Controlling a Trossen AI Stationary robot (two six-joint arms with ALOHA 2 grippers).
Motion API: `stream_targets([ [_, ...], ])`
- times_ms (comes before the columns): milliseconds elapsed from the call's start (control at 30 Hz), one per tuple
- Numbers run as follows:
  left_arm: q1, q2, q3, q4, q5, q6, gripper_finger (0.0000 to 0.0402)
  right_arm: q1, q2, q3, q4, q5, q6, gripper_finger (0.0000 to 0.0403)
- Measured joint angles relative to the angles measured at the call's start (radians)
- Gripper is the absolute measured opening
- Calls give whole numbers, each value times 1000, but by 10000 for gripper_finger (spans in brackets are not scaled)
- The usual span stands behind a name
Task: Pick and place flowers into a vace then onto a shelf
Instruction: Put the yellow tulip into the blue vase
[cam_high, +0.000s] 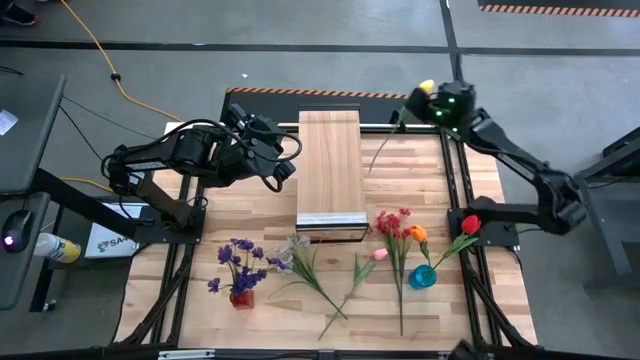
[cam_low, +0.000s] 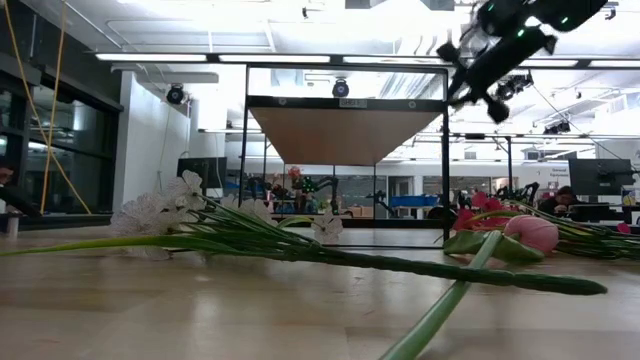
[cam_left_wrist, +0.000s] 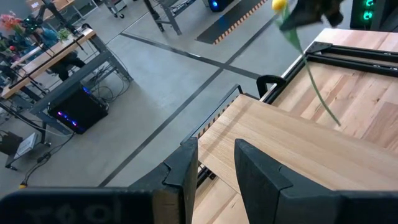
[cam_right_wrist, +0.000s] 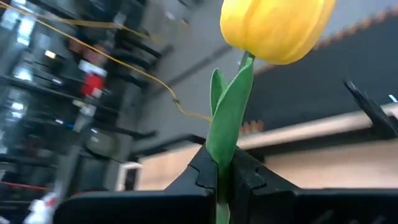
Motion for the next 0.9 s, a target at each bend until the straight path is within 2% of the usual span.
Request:
stream_targets([
  [267,0,0,0,0,0,0,138,0,-193,0,136,-32,-7,3],
  [533,0,0,0,1,9,-3,138,0,-335,2,260,-144,-3,2],
  [900,0,1,0,1,27,-4,138,1,-434,32,322,-438,23,2],
])
